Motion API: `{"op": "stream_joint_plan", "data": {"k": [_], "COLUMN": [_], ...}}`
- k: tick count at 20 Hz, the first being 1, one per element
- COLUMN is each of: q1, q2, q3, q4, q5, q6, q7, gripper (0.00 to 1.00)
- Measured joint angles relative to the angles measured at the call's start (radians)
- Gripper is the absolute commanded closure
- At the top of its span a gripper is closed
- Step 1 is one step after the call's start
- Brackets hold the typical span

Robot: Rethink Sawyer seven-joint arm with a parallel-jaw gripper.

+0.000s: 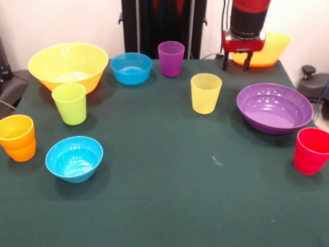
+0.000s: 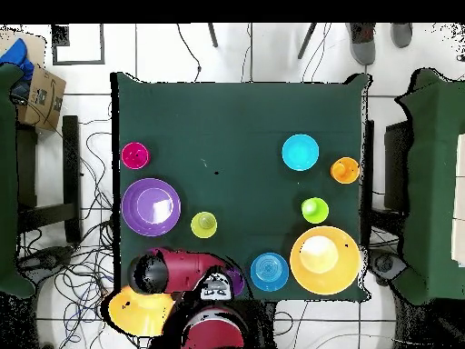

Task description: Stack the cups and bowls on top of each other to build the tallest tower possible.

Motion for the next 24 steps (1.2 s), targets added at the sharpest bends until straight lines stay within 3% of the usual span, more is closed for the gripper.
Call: {"op": "stream_joint_plan", "data": {"k": [6, 24], "q1": [0.036, 0.029], "q2": [-0.034, -0.027], "q3": [-0.018, -0.04], "q4": [-0.054, -0.24], "q5": [0.0, -0.001], "q6": [0.047, 0.095], "q7": [0.0, 0.0], "gripper": [0.0, 0.0]}}
